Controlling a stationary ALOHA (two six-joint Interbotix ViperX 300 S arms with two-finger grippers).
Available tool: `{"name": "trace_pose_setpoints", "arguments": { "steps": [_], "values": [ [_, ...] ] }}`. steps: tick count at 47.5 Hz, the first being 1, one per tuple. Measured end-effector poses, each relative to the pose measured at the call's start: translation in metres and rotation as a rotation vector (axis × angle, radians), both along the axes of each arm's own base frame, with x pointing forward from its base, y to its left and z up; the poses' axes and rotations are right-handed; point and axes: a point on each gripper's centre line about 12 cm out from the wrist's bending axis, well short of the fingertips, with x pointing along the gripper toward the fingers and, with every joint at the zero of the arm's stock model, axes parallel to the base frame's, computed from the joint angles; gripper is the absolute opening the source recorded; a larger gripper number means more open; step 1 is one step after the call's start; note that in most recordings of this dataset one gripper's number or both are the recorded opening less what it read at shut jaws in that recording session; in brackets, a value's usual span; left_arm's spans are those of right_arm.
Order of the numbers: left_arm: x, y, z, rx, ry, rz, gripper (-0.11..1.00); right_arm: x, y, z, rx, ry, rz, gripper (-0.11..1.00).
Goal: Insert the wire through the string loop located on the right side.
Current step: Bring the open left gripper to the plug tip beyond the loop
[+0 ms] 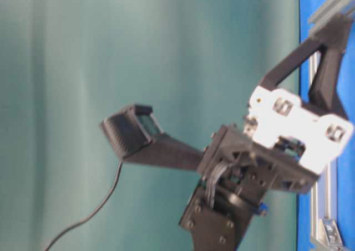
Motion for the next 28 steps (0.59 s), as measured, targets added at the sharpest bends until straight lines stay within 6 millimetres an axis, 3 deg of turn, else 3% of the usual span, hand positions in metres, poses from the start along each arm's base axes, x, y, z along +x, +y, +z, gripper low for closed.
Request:
{"name": "trace_pose_setpoints", "arguments": {
  "steps": [18, 23, 28],
  "values": [
    [0.0045, -0.0008, -0.0017, -0.001, 0.022, -0.001, 0.02, 0.0, -0.0001, 0.0, 0.001, 0.0, -0.001, -0.03],
    [0.0045, -0.0008, -0.0017, 0.001, 0.021, -0.002, 0.22, 0.0, -0.0001, 0.0, 0.001, 0.0, -0.001, -0.03],
    [0.0045, -0.0016, -0.0016, -0.001, 0.02, -0.003, 0.54, 0.0001, -0.0001, 0.0002, 0.001, -0.001, -0.001, -0.03]
  ]
}}
